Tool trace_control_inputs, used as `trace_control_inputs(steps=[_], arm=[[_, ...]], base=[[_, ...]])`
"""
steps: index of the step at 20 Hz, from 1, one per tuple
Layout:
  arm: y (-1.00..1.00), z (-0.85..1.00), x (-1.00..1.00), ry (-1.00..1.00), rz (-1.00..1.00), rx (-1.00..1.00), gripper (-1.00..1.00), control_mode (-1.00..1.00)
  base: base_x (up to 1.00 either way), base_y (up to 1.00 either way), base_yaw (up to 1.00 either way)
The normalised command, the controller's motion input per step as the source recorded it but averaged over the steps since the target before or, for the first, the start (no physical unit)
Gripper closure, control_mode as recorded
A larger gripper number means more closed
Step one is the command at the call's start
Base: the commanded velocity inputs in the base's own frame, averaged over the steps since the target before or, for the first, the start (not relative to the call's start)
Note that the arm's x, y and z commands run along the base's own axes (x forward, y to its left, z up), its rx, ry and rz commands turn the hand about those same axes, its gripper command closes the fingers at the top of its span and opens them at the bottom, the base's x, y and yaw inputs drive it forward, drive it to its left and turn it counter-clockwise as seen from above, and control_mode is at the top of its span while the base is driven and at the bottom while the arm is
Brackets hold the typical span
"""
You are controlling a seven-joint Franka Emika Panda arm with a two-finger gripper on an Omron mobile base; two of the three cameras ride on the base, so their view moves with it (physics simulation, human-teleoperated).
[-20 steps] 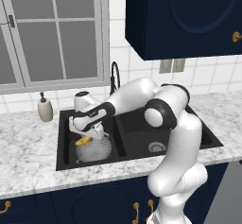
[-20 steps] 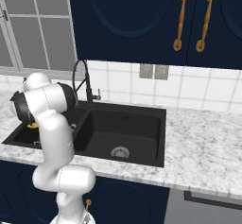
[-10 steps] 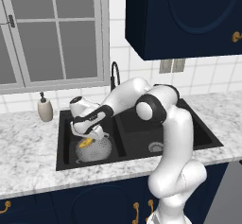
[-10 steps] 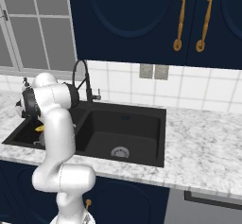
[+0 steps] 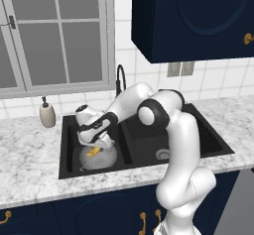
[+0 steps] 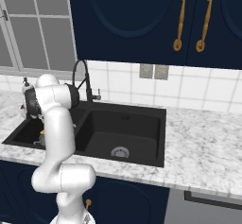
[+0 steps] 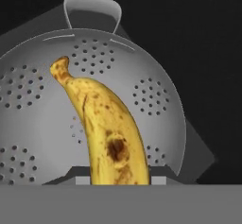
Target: Put the colander in the sink, put the banana in the colander, and turn on the sink faucet and pour water over the colander.
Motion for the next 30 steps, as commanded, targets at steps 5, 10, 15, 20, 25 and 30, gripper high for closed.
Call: trace_control_inputs(steps=[5,10,15,20,25,30], arm=[[-0.14,-0.27,0.0,0.0,0.0,0.0,1.0,-1.0],[-0.14,-0.25,0.0,0.0,0.0,0.0,1.0,-1.0],[-0.09,-0.23,0.02,0.0,0.0,0.0,1.0,-1.0],[-0.01,-0.15,0.01,-0.01,0.0,0.0,1.0,-1.0],[0.0,-0.04,0.03,-0.01,0.0,0.0,-1.0,-1.0],[-0.05,0.0,0.0,0.0,0.0,0.0,-1.0,-1.0]], base=[[0.0,0.0,0.0],[0.0,0.0,0.0],[0.0,0.0,0.0],[0.0,0.0,0.0],[0.0,0.0,0.0],[0.0,0.0,0.0]])
